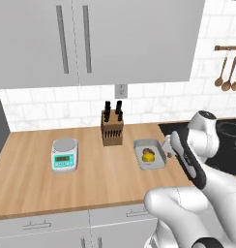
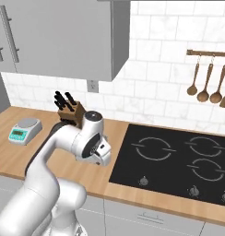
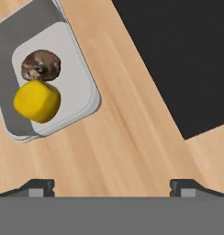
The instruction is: Take the meat container that has the chicken drumstick and place it on the second highest rack of the freezer. Then take the vegetable container that has the mushroom and lemon and place it on the highest rack of the freezer.
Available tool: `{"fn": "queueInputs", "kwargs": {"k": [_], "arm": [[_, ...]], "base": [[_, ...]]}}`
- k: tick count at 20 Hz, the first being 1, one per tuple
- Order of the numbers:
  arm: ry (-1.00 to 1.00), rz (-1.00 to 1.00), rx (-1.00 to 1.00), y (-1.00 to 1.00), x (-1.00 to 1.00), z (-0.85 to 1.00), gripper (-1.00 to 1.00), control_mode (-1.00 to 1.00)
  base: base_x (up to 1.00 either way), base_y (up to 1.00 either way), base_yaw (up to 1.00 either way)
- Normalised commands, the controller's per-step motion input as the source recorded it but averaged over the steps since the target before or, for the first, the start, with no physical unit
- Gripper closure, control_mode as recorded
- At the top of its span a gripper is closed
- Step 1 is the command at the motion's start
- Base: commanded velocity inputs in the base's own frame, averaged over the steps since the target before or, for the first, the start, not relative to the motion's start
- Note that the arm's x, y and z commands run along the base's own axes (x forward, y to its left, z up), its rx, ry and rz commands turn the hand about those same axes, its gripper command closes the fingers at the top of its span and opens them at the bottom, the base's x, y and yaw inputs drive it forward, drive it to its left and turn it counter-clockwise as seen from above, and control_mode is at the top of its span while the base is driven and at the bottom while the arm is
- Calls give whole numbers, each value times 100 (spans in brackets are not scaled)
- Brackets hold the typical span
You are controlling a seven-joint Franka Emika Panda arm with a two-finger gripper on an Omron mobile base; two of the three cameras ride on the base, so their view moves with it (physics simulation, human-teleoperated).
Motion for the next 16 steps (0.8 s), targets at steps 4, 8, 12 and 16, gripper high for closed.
{"fn": "queueInputs", "kwargs": {"k": [4, 8, 12, 16], "arm": [[4, 0, 0, 5, 42, -33, -100, -100], [1, 0, 0, 1, 40, -26, -100, -100], [2, 0, 0, 0, 26, -11, -100, -100], [6, 0, 0, 0, 12, -31, -100, -100]], "base": [[0, 0, 0], [0, 0, 0], [0, 0, 0], [0, 0, 0]]}}
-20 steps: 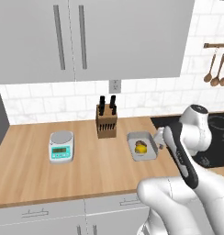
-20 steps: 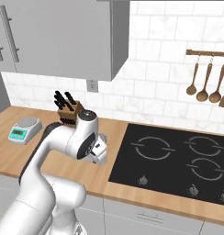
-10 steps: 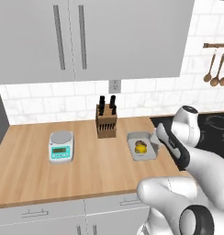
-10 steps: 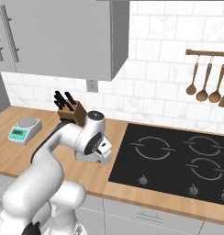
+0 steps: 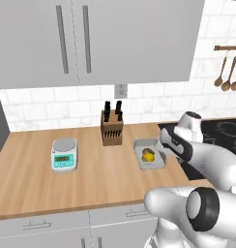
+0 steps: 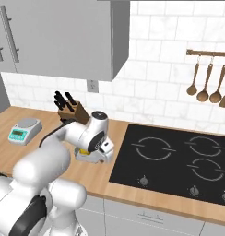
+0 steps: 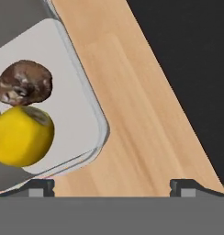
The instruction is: Take the meat container that has the chicken drumstick and place it on the second highest rack of the freezer. Then take the vegetable container that has the mushroom and lemon and place it on the highest rack of the freezer.
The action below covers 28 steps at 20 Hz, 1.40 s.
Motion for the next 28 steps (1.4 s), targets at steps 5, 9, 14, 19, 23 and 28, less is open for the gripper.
{"fn": "queueInputs", "kwargs": {"k": [5, 9, 14, 19, 23, 28], "arm": [[8, 0, 0, 0, 17, -36, -100, -100], [1, 0, 2, 0, 30, -26, -100, -100], [0, 0, 1, 0, 18, -33, -100, -100], [7, 0, 0, 5, 0, -50, 100, -100], [6, 0, 0, 6, 0, -37, 100, -100], [0, 0, 0, 9, 0, -5, 100, -100]], "base": [[0, 0, 0], [0, 0, 0], [0, 0, 0], [0, 0, 0], [0, 0, 0], [0, 0, 0]]}}
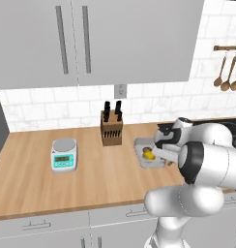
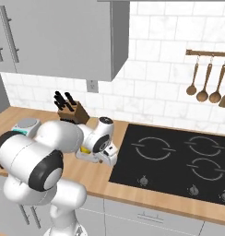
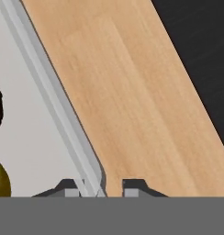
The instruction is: Take the meat container that has the chicken drumstick and place it on the second highest rack of the freezer. Then take the vegetable container that has the mushroom and lemon and place it on the highest rack of the freezer.
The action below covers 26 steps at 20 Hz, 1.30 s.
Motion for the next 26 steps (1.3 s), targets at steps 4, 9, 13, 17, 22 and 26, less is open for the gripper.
{"fn": "queueInputs", "kwargs": {"k": [4, 9, 13, 17, 22, 26], "arm": [[0, 0, 0, 33, 0, 2, 100, -100], [0, 0, 0, 8, -12, 40, 100, -100], [0, 0, 0, 0, -31, 42, 100, -100], [0, 0, 0, 0, -29, 29, 100, -100], [0, 2, 0, 0, -32, 34, 100, -100], [-6, 4, 0, 0, -47, 40, 100, -100]], "base": [[0, 0, 0], [0, 0, 0], [0, 0, 0], [0, 0, 0], [0, 0, 0], [0, 0, 0]]}}
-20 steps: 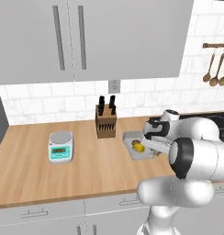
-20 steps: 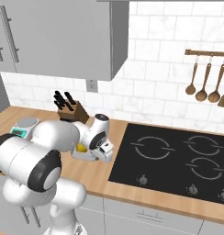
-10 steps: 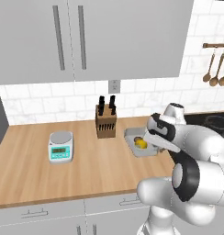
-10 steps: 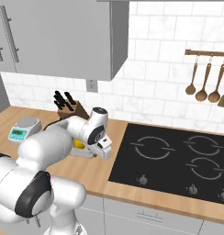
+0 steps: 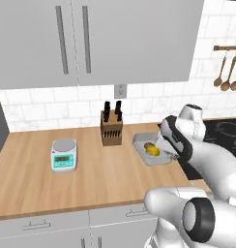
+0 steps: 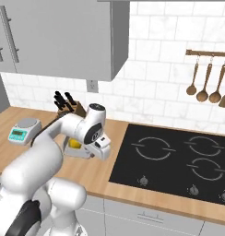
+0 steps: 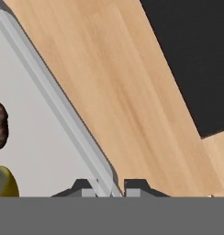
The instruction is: Take the meat container that has the chicken drumstick and place it on the second highest rack of the freezer. Then take the vegetable container that has the mushroom and lemon and place it on the highest rack of the freezer.
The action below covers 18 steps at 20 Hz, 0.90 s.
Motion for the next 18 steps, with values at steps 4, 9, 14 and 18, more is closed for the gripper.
{"fn": "queueInputs", "kwargs": {"k": [4, 9, 14, 18], "arm": [[-14, 2, 0, 0, -61, 34, 100, -100], [-11, 1, 0, 0, -61, 45, 100, -100], [0, 0, 0, 0, -11, 70, 100, -100], [0, 0, 0, 0, 0, 69, 100, -100]], "base": [[0, 0, 0], [0, 0, 0], [0, 0, 0], [0, 0, 0]]}}
